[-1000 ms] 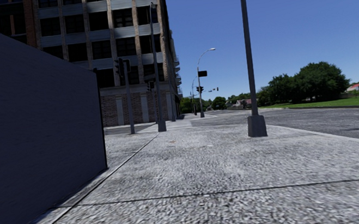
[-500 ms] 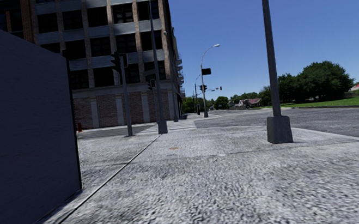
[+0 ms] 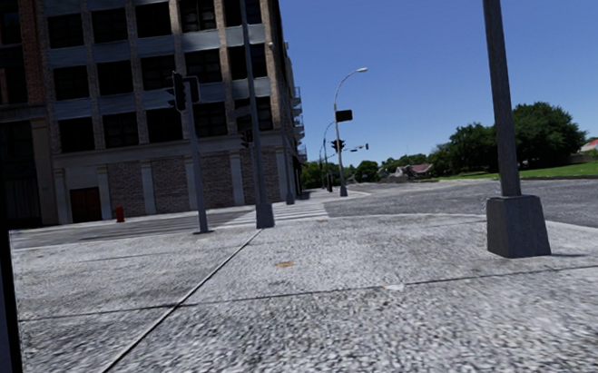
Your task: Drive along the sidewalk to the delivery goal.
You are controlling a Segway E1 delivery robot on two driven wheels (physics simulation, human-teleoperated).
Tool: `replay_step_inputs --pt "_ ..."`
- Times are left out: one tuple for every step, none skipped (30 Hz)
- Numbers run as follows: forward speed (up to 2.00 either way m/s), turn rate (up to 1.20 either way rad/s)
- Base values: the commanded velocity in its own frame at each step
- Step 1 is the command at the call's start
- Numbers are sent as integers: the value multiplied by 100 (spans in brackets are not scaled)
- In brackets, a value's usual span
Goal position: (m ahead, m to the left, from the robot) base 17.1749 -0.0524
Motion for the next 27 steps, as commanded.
replay_step_inputs --pt "199 -41" --pt "199 -42" --pt "199 -42" --pt "199 -42" --pt "199 -42" --pt "199 -32" --pt "199 -32" --pt "199 -12" --pt "199 -6" --pt "199 -6" --pt "199 -3" --pt "199 0" --pt "199 0" --pt "199 0" --pt "199 0" --pt "199 0" --pt "199 0" --pt "199 0" --pt "199 0" --pt "199 0" --pt "199 0" --pt "199 0" --pt "199 0" --pt "199 0" --pt "199 0" --pt "199 0" --pt "199 0"
